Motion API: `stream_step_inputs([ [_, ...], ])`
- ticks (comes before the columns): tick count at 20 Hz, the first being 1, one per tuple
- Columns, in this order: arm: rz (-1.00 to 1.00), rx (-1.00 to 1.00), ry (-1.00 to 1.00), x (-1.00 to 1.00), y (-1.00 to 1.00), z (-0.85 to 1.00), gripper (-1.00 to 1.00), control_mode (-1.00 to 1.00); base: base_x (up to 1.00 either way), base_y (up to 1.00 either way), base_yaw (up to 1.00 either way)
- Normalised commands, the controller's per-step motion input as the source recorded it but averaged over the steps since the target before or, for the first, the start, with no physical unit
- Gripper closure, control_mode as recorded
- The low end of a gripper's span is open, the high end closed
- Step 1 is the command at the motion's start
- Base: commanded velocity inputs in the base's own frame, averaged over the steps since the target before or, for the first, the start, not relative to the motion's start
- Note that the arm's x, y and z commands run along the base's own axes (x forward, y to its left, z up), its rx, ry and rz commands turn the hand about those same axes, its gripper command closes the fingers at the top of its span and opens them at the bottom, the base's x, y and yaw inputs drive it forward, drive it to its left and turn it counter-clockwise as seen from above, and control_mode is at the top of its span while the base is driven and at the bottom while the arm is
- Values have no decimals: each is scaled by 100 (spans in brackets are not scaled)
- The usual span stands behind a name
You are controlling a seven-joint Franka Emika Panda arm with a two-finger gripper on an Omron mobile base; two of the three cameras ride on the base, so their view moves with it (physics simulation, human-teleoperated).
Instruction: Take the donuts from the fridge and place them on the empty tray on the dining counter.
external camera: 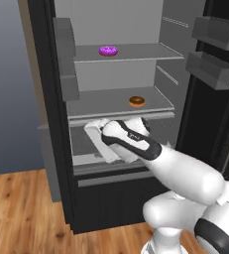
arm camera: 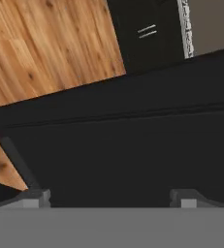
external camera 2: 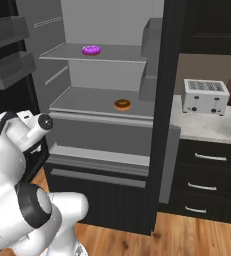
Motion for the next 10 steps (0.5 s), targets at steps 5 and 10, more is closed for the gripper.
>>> stream_step_inputs([
  [5, -17, 0, 6, -20, -100, 56, -100, -100, 0, 0, 0],
  [10, -36, 12, 26, 1, -89, 97, -100, -100, 0, 0, 0],
])
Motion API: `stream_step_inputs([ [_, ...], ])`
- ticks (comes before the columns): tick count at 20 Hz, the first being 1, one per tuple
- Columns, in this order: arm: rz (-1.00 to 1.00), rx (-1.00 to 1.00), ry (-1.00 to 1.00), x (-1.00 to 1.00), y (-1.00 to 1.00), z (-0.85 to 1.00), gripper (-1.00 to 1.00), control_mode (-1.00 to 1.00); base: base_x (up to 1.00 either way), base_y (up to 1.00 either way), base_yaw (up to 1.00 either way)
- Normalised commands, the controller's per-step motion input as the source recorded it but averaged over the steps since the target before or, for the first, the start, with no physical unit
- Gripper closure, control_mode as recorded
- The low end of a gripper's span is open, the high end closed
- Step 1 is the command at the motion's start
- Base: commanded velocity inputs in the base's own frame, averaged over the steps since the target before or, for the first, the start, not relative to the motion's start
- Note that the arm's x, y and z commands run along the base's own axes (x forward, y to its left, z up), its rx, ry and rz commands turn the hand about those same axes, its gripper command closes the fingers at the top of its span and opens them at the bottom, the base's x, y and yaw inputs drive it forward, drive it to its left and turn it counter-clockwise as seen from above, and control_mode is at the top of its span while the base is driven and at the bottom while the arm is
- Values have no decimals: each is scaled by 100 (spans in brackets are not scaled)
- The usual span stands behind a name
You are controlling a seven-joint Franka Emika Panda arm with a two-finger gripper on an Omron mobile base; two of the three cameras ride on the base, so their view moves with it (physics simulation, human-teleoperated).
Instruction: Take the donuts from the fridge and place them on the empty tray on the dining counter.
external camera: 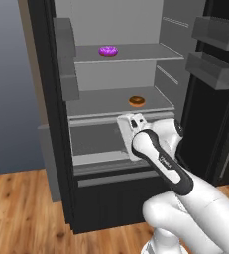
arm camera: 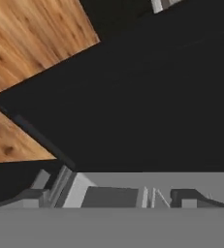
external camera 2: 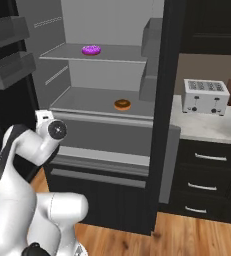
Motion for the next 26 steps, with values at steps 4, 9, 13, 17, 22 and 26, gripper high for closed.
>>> stream_step_inputs([
  [4, -43, 16, 44, 8, -68, 100, -100, -100, 0, 0, 0],
  [9, -49, 5, 52, -10, -61, 79, -100, -100, 0, 0, 0],
  [13, -59, 5, 33, -48, -42, 50, -100, -100, 0, 0, 0],
  [17, -68, 17, 2, -74, -2, 25, -100, -100, 0, 0, 0],
  [22, -58, 23, -9, -82, -5, 5, -100, -100, 0, 0, 0],
  [26, -23, 30, -13, -55, -71, 0, -100, -100, 0, 0, 0],
])
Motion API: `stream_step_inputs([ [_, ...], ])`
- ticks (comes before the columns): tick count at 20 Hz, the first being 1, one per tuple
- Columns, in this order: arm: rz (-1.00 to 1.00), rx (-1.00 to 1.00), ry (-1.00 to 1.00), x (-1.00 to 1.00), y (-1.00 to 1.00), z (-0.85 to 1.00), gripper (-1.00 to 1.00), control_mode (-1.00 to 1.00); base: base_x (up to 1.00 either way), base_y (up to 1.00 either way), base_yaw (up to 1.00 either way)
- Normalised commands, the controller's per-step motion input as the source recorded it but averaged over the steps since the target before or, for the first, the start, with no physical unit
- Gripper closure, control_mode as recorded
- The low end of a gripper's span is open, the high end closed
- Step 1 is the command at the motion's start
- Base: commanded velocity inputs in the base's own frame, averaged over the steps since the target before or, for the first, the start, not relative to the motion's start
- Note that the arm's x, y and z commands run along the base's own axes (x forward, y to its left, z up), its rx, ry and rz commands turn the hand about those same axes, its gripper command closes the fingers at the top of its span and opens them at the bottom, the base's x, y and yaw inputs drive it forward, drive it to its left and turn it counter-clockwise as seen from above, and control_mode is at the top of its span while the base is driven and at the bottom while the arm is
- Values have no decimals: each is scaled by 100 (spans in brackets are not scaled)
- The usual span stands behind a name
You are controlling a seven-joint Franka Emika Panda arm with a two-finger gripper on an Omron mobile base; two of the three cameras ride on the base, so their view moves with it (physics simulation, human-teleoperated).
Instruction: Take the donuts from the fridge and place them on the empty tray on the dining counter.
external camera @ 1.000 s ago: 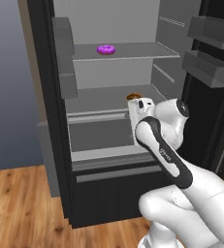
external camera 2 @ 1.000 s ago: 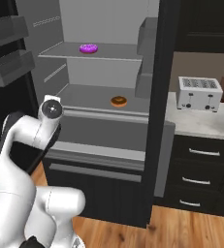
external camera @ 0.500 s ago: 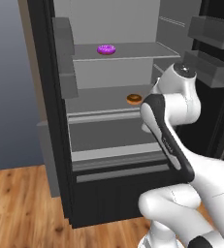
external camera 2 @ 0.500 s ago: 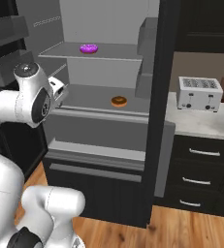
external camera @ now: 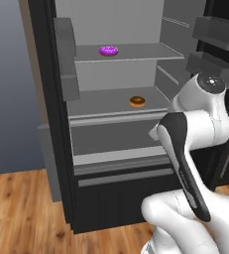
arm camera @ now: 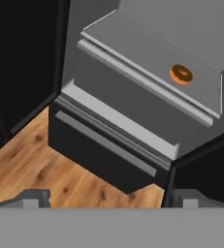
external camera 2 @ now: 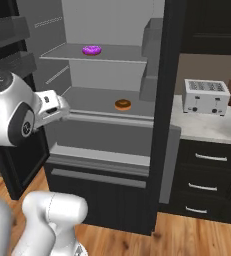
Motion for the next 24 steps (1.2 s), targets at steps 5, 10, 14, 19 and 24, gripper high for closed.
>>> stream_step_inputs([
  [5, 3, 23, -18, -50, -60, -4, -100, -100, 0, 0, 0],
  [10, -7, 0, -1, -3, 0, -4, -100, -100, 0, 0, 0],
  [14, 0, 0, 0, 11, 0, -3, -100, 100, 12, 0, 0],
  [19, 0, 0, 0, 0, 0, 0, -100, 100, 98, -23, -3],
  [24, 0, 0, 0, 0, 0, 0, -100, 100, 100, -26, -3],
])
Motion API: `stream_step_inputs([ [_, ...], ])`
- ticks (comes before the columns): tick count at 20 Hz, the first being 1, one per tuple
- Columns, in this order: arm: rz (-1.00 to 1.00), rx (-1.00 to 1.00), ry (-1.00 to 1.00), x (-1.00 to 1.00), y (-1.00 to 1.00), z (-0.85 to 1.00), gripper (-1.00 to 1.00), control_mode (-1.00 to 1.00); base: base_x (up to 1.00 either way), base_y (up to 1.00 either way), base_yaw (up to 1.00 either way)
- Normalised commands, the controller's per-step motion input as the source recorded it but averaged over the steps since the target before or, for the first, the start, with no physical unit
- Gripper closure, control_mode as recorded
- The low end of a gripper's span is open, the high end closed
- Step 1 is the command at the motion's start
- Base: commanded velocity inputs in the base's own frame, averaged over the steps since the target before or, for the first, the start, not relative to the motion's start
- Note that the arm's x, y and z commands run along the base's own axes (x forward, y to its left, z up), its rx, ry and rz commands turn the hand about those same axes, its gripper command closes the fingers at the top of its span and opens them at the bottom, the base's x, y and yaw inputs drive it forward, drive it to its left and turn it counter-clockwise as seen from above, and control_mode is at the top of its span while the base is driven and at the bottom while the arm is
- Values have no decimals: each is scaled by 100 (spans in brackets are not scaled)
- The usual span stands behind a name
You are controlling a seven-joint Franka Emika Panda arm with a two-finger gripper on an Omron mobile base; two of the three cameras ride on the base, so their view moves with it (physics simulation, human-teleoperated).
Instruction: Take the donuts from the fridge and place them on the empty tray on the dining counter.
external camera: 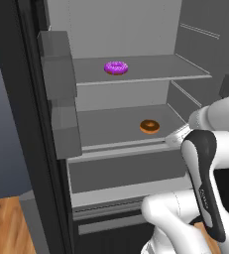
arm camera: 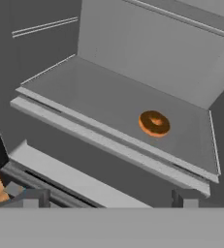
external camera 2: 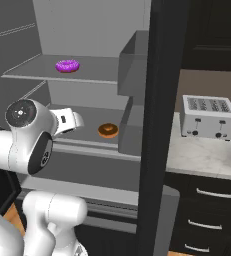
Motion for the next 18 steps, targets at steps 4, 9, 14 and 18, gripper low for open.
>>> stream_step_inputs([
  [4, 0, 0, 0, 0, 0, 0, -100, 100, 100, -14, -2],
  [9, 0, 0, 0, 0, 0, 0, -100, 100, 100, -5, -3],
  [14, 0, 0, 0, 0, 0, 0, -100, 100, 34, 0, 0],
  [18, 0, 0, 2, 4, 0, -1, -100, -100, 11, 0, 0],
])
